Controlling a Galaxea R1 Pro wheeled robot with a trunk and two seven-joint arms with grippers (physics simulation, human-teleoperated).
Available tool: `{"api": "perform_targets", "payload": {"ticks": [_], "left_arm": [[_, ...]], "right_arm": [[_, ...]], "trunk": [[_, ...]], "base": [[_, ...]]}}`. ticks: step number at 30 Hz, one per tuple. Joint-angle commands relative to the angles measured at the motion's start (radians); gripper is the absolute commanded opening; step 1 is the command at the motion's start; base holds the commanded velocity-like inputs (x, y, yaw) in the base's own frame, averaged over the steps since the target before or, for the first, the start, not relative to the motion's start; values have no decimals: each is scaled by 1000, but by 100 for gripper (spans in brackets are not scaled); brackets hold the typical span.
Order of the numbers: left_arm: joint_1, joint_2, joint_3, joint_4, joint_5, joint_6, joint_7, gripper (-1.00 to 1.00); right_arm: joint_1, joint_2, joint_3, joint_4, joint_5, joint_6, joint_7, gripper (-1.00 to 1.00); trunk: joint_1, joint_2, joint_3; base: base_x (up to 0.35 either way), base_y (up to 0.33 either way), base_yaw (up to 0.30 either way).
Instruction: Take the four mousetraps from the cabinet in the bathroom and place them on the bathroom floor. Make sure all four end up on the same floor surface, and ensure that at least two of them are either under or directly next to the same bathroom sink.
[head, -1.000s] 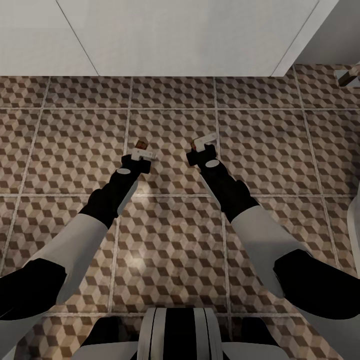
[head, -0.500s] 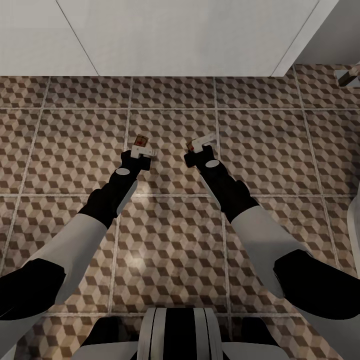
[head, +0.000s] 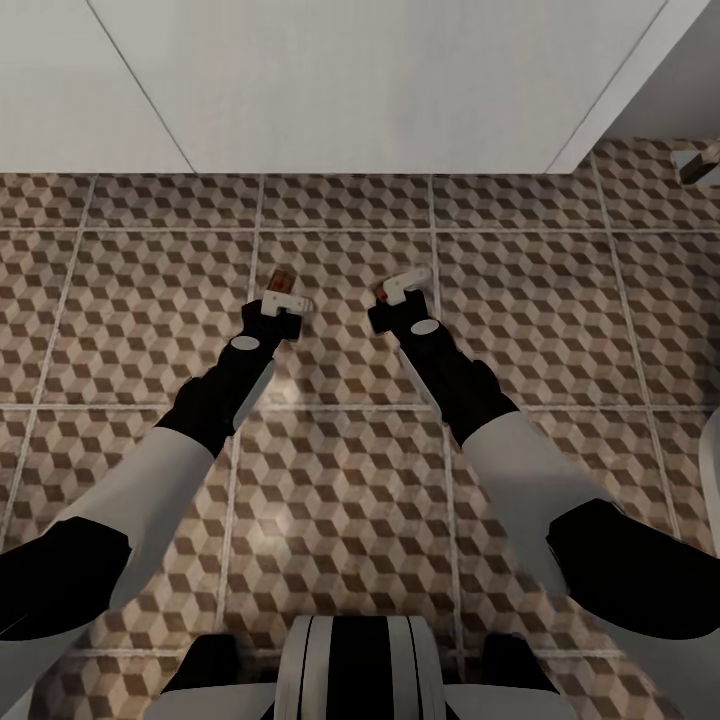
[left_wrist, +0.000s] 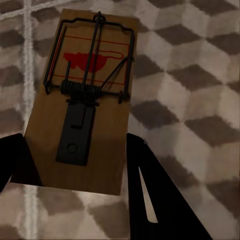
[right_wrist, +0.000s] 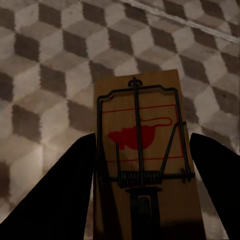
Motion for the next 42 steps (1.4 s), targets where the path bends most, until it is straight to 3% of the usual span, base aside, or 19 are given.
{"api": "perform_targets", "payload": {"ticks": [1, 19, 42], "left_arm": [[-1, 1, -5, -1, 4, 6, 11, -100], [-1, 1, -6, 0, 4, 5, 11, -100], [-1, 1, -6, -6, 4, 4, 11, -100]], "right_arm": [[0, 0, 2, -1, 7, 7, -4, -100], [0, 0, 2, -3, 8, 7, -4, -100], [-2, 0, -1, 7, 8, 25, -4, -100]], "trunk": [[0, 0, -1], [0, 0, -1], [0, 0, -1]], "base": [[239, 0, 0], [236, 0, 0], [13, 0, 0]]}}
